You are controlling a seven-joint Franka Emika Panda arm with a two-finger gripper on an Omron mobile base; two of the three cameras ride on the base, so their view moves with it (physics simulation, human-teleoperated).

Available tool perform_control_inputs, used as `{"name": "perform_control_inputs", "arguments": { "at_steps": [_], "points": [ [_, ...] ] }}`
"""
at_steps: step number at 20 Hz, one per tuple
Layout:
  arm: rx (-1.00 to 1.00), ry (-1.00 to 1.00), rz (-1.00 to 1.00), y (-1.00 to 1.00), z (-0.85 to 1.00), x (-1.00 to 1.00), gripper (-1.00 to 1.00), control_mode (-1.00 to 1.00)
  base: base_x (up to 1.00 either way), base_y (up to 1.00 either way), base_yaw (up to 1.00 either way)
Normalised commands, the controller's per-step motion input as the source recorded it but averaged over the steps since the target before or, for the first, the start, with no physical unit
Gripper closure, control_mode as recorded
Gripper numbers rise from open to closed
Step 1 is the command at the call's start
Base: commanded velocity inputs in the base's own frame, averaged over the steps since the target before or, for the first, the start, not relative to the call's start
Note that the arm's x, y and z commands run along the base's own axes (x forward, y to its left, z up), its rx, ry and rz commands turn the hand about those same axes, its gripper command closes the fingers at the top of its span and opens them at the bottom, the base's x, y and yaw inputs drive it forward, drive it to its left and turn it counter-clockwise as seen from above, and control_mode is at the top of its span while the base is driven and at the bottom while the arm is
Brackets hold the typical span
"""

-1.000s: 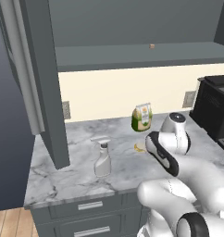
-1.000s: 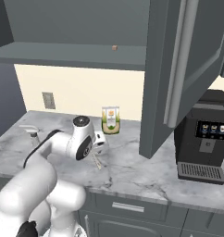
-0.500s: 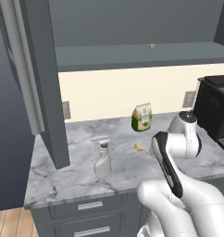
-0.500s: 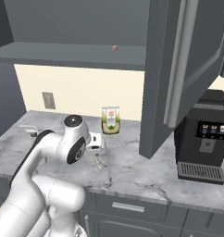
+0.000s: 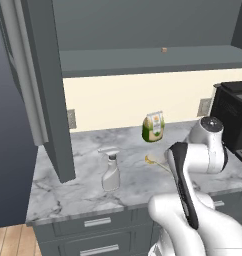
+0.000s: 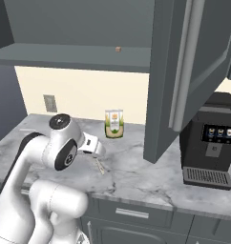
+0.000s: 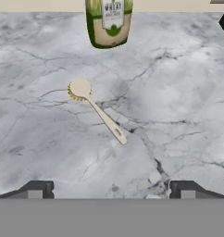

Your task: Pick the spray and dish brush from the cabinet and place them on the counter.

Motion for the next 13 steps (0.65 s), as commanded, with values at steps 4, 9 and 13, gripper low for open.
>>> {"name": "perform_control_inputs", "arguments": {
  "at_steps": [4, 9, 13],
  "points": [
    [0.05, -0.16, -0.03, 0.07, 0.55, -0.39, -1.00, -1.00, 0.00, 0.00, 0.00],
    [0.05, -0.21, 0.00, 0.02, 0.40, -0.45, -1.00, -1.00, 0.00, 0.00, 0.00],
    [0.00, -0.13, 0.01, 0.28, 0.18, -0.34, -1.00, -1.00, 0.00, 0.00, 0.00]
  ]
}}
